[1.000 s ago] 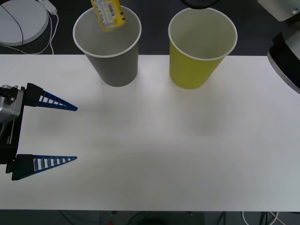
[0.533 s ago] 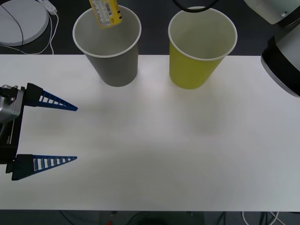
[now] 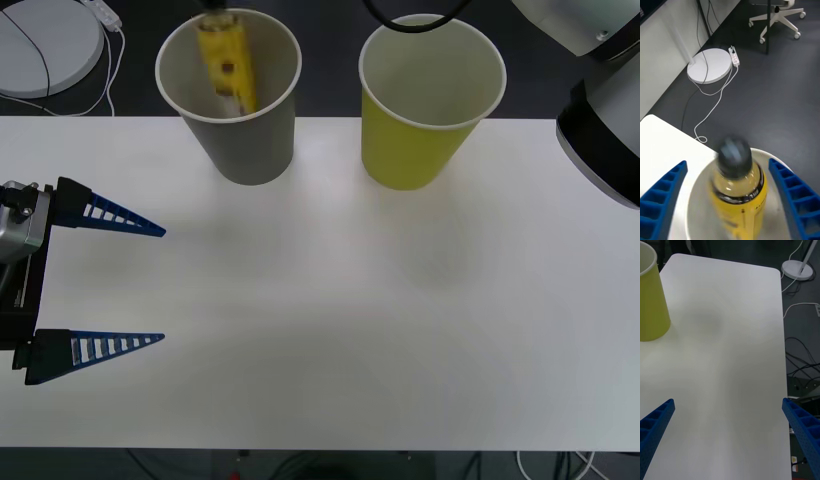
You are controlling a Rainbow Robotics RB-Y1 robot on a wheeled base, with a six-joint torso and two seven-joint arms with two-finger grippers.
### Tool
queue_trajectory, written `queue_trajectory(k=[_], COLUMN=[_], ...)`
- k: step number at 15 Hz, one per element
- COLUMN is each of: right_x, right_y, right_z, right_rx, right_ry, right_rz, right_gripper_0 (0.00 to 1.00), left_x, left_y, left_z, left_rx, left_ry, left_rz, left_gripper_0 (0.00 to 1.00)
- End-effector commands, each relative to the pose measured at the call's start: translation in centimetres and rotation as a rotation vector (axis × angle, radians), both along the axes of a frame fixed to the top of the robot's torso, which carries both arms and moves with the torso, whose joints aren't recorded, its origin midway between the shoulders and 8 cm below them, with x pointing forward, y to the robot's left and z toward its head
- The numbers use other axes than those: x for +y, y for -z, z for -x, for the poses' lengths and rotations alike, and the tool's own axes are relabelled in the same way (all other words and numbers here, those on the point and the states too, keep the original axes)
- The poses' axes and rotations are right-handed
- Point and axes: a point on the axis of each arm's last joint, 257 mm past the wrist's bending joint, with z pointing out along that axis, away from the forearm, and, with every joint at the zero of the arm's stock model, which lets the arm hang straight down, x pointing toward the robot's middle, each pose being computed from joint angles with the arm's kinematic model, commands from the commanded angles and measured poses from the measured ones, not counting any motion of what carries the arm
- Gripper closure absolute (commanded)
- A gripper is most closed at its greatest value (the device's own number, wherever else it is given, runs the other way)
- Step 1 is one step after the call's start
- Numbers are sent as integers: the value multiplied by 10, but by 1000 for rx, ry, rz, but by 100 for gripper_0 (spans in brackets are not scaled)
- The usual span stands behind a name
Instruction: Put the can into the green bin and the plastic bottle into the gray bin
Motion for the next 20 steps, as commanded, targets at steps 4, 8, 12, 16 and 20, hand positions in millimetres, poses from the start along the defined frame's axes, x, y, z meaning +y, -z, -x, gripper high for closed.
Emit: queue_trajectory(k=[4,8,12,16,20], right_x=[-1,2,0,-7,-12], right_y=[3,6,11,14,17], right_z=[3,6,10,13,12], right_rx=[1,1,22,25,31], right_ry=[2,-7,-10,-13,-2], right_rz=[29,37,50,75,89], right_gripper_0=[0,0,0,0,0], left_x=[0,0,0,0,0], left_y=[0,0,0,0,0], left_z=[0,0,0,0,0], left_rx=[0,0,0,0,0], left_ry=[0,0,0,0,0], left_rz=[0,0,0,0,0], left_gripper_0=[0,0,0,0,0])
